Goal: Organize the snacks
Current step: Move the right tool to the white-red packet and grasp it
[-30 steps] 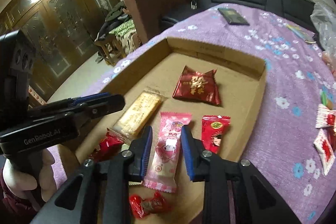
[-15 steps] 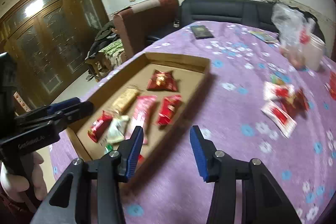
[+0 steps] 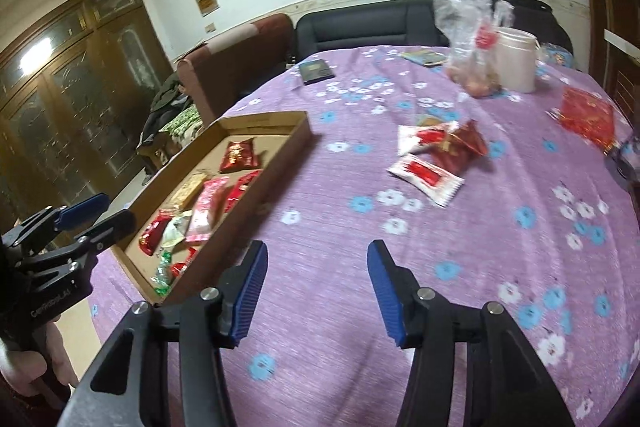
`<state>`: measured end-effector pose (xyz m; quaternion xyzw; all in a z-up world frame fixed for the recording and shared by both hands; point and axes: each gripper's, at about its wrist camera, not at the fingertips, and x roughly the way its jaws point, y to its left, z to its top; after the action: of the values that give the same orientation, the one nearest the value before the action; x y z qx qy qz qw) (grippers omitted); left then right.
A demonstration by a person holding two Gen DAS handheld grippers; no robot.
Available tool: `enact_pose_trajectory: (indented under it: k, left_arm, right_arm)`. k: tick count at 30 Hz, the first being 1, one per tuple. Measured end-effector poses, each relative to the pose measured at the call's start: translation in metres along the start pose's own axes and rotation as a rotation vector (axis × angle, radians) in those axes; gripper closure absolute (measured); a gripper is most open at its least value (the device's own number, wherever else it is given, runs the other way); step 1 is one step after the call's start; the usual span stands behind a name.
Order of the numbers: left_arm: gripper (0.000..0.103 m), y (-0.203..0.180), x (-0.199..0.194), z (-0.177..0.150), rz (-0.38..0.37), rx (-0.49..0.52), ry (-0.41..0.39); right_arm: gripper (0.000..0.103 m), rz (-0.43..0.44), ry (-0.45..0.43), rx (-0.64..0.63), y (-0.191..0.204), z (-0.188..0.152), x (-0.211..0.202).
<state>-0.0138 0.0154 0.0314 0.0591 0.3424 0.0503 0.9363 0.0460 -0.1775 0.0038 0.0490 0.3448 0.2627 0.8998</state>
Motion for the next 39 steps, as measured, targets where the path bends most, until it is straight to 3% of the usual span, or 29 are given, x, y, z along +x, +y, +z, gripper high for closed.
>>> enact_pose_trajectory:
  k: [4,14,19,28,29,30,31,34,39]
  left_arm:
    - [0.048,-0.01,0.003,-0.001,-0.033,0.012,0.014]
    - [0.048,-0.02,0.018,-0.004,-0.218,-0.038,0.07]
    - [0.048,-0.018,0.023,-0.007,-0.267,-0.048,0.084]
    - [0.048,0.012,0.035,-0.017,-0.29,-0.11,0.122]
    - [0.048,0.014,0.036,-0.018,-0.292,-0.112,0.12]
    - [0.048,0.016,0.036,-0.018,-0.294,-0.113,0.119]
    - [0.048,0.016,0.037,-0.019,-0.296,-0.116,0.12]
    - [0.048,0.014,0.041,-0.019,-0.32,-0.126,0.13]
    - [0.048,0.004,0.04,-0.019,-0.353,-0.108,0.131]
  right_arm:
    - [0.048,-0.017,-0.002,0.029,-0.017,-0.005,-0.002]
    - [0.047,-0.119,0.024,0.091,-0.07,0.004,0.003]
    - [0.047,-0.135,0.058,0.05,-0.077,0.028,0.038]
    - [0.047,-0.185,0.116,0.017,-0.078,0.065,0.122]
    - [0.049,-0.181,0.127,0.009,-0.076,0.066,0.126]
    - [0.064,-0.19,0.129,0.0,-0.073,0.065,0.126]
    - [0.071,-0.187,0.141,-0.005,-0.07,0.063,0.126]
    - [0.083,-0.159,0.163,-0.004,-0.063,0.054,0.117]
    - [0.087,-0.087,0.204,0.017,-0.058,0.026,0.086]
